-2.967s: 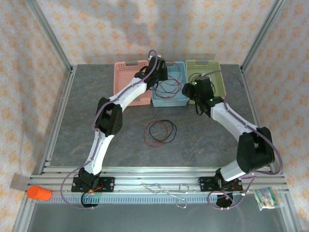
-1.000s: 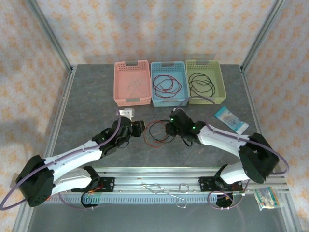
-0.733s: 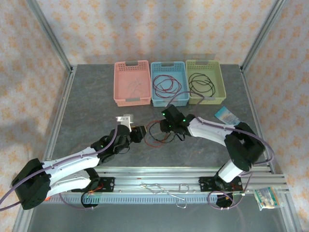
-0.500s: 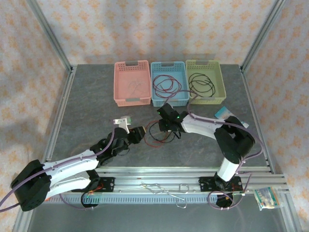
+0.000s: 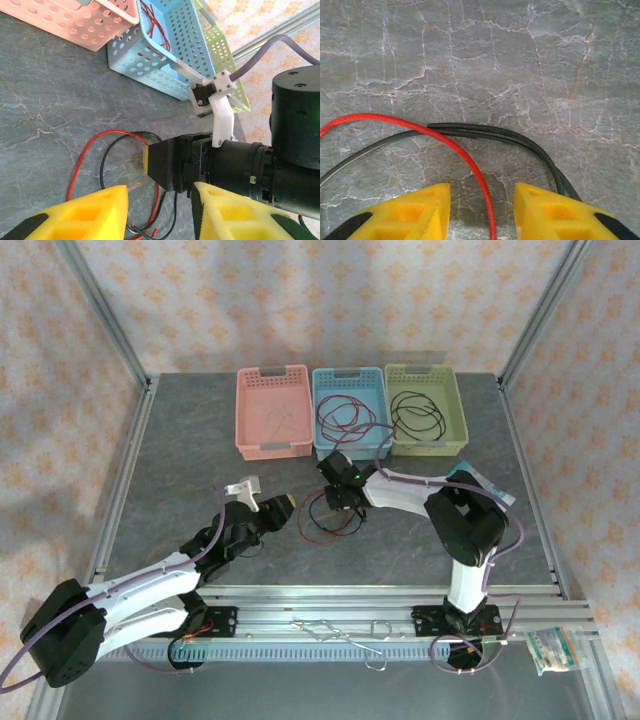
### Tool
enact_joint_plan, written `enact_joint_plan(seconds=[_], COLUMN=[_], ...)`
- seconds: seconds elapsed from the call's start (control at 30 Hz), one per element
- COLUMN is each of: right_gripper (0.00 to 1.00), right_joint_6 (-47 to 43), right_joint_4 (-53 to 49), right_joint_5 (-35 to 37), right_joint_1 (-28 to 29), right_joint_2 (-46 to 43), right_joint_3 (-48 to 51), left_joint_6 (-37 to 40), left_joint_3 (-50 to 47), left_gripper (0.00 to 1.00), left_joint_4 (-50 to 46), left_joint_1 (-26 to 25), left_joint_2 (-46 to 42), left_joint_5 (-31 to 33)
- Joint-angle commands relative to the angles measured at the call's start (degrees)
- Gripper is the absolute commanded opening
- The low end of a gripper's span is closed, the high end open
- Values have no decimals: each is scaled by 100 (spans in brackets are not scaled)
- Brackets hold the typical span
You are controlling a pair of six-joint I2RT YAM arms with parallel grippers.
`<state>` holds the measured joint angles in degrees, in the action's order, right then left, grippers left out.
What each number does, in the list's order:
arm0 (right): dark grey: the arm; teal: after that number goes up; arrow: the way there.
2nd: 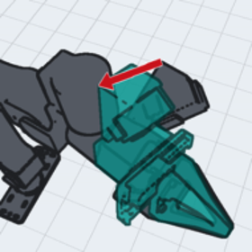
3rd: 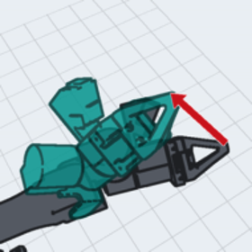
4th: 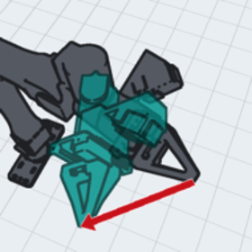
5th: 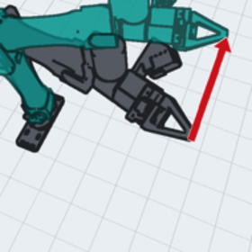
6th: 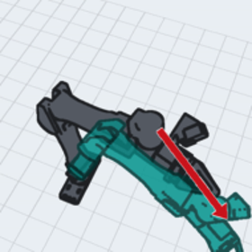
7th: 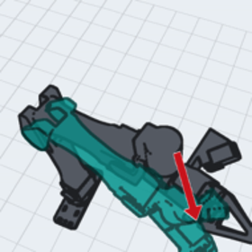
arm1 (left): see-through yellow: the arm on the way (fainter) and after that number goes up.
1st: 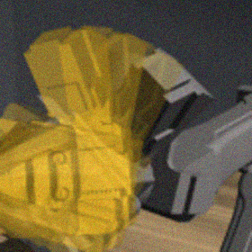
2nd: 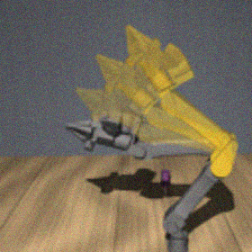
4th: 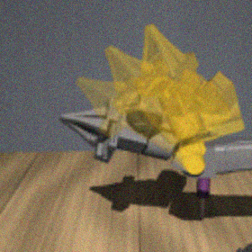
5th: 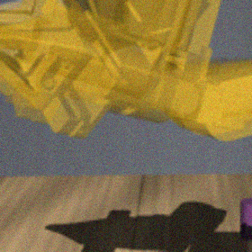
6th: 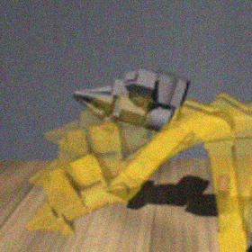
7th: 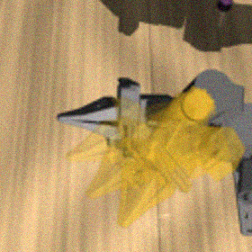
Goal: Untangle the cables
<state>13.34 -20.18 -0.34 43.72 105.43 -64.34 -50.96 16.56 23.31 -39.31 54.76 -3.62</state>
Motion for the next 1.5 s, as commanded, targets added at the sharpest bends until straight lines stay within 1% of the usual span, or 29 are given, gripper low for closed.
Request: enact_joint_plan(seconds=[0.0,0.3,0.63,0.87,0.97,1.1,1.33,1.47], right_gripper=[36,31,18,7,2,0,0,0], right_joint_6=[-86,-113,-104,-115,-152,-191,-287,-304], right_joint_4=[-152,-150,-135,-101,-87,52,232,233], right_joint_5=[148,96,112,171,153,133,-27,29], right_joint_1=[13,12,13,10,21,29,46,54], right_joint_2=[105,222,211,10,-207,-722,-1851,-2470], right_joint_3=[-147,-30,50,118,197,413,797,929], left_joint_6=[-2,2,38,136,271,426,590,692], left_joint_3=[80,144,190,290,369,477,671,751], left_gripper=[39,39,39,38,39,41,52,60], left_joint_4=[-167,-116,-135,-251,-393,-562,-644,-635], left_joint_1=[42,48,48,46,37,37,26,2], left_joint_2=[-41,78,166,278,368,486,596,601], left_joint_5=[116,89,72,54,37,42,10,-13])
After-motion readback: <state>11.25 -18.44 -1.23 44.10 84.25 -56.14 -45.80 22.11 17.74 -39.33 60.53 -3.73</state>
